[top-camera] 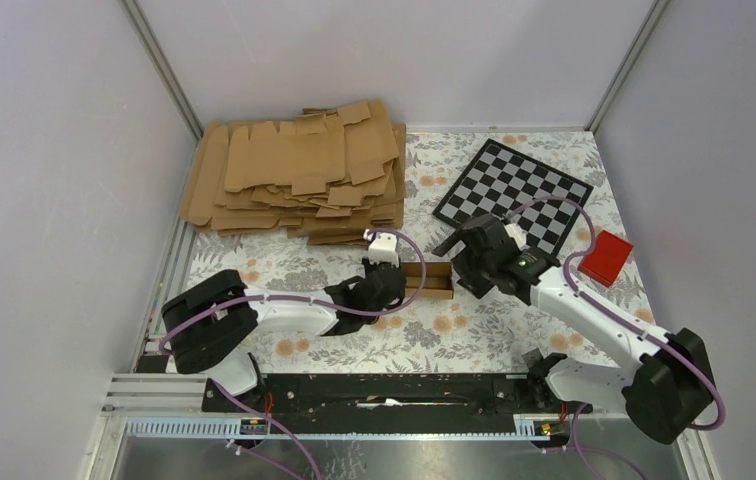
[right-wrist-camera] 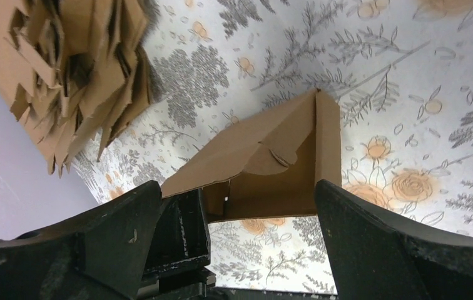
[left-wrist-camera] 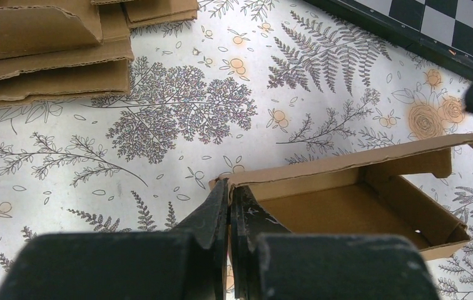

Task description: Fold the paper box

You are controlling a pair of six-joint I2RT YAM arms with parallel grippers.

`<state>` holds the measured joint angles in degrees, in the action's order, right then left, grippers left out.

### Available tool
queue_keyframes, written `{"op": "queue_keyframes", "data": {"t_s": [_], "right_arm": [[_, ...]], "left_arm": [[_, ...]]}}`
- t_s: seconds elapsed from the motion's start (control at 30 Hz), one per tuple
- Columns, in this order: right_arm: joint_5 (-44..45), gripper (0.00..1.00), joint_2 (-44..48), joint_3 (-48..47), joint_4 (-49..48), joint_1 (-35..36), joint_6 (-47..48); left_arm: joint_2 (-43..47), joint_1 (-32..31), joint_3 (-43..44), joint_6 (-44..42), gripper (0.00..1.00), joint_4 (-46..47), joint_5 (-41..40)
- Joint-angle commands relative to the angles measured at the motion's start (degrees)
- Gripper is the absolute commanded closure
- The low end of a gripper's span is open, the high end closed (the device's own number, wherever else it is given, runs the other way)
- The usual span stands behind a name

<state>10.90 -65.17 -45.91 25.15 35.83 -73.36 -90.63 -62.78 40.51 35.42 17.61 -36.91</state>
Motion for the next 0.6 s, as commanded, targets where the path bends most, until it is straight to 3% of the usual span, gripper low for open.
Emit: {"op": "queue_keyframes", "data": {"t_s": [0.0,0.33,0.57], "right_arm": [[-5.5,0.0,-2.6,-2.2,2.4,-1.0,-5.9],[-8.8,0.0,-2.3,3.4,0.5,-1.6,-13.5],[-6.0,0.0,1.2,2.0,4.7,-1.8,-12.2]], "left_arm": [[-0.3,-0.9,0.7,0.0,1.0,-0.3,-1.6],[-0.9,-1.7,0.4,0.5,1.0,0.2,-2.7],[-1.0,-2.5,0.6,0.2,1.0,0.3,-3.7]]}}
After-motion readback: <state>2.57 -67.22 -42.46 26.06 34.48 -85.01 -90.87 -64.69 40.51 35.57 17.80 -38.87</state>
